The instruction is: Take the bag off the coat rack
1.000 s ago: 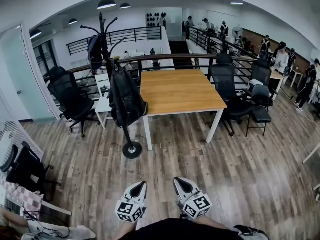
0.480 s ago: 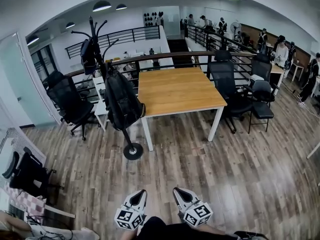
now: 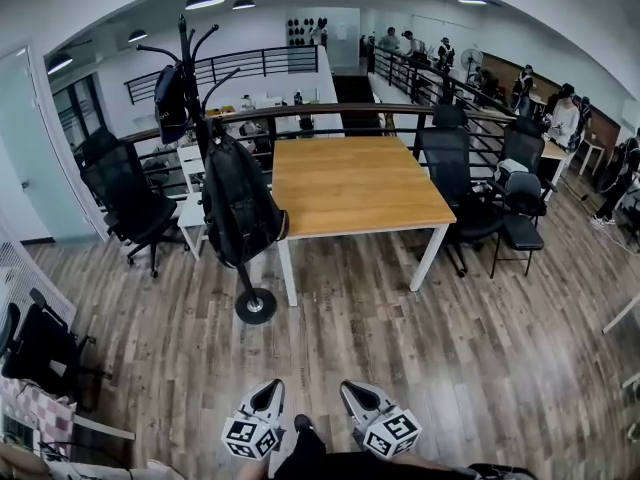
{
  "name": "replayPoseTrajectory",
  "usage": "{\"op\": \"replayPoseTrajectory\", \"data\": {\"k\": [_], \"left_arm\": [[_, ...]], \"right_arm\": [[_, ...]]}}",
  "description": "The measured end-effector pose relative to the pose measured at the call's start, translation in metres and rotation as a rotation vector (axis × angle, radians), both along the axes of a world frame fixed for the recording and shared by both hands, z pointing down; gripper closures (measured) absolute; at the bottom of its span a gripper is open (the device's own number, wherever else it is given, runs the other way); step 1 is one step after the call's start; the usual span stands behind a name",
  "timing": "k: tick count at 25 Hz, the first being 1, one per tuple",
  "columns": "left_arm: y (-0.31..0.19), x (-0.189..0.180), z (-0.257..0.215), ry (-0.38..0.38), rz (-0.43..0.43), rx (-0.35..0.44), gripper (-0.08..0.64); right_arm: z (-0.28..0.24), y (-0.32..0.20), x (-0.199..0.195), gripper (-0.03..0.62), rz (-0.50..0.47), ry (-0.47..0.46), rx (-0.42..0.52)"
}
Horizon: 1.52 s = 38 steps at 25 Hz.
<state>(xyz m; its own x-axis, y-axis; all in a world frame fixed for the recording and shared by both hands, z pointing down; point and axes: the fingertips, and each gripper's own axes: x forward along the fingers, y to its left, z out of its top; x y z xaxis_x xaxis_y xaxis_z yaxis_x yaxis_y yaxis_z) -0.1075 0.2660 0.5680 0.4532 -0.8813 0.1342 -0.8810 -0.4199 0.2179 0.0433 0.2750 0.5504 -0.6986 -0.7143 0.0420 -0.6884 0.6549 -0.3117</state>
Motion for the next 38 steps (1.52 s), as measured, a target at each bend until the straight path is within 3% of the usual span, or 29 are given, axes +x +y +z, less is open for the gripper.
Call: {"op": "replayPoseTrajectory", "data": {"k": [16, 19, 24, 28, 38], "left_arm": [[-0.139, -0.084, -0.027, 0.040, -0.032, 0.079, 0.543], [-0.155, -0.091, -0.013, 0.033, -0.011, 0.073, 0.543], [-0.177, -0.093, -0.002, 0.083, -0.001, 0.036, 0.543], [-0.195, -0.090, 0.005, 0.077, 0.017, 0.021, 0.543], [-0.279, -0.106, -0.011, 0.035, -0.063, 0.029, 0.543]], "right_arm": [[-0.026, -0.148, -0.079, 0.558, -0.046, 0.070, 0.093], [-0.020, -0.156, -0.086, 0.558, -0.045, 0.099, 0.107], [-0.006, -0.168, -0.083, 0.558, -0.034, 0.128, 0.049], [-0.004, -0.188, -0.085, 0.558, -0.029, 0.129, 0.036], [-0.012, -0.290, -0.095, 0.558, -0.087, 0.073, 0.080]]}}
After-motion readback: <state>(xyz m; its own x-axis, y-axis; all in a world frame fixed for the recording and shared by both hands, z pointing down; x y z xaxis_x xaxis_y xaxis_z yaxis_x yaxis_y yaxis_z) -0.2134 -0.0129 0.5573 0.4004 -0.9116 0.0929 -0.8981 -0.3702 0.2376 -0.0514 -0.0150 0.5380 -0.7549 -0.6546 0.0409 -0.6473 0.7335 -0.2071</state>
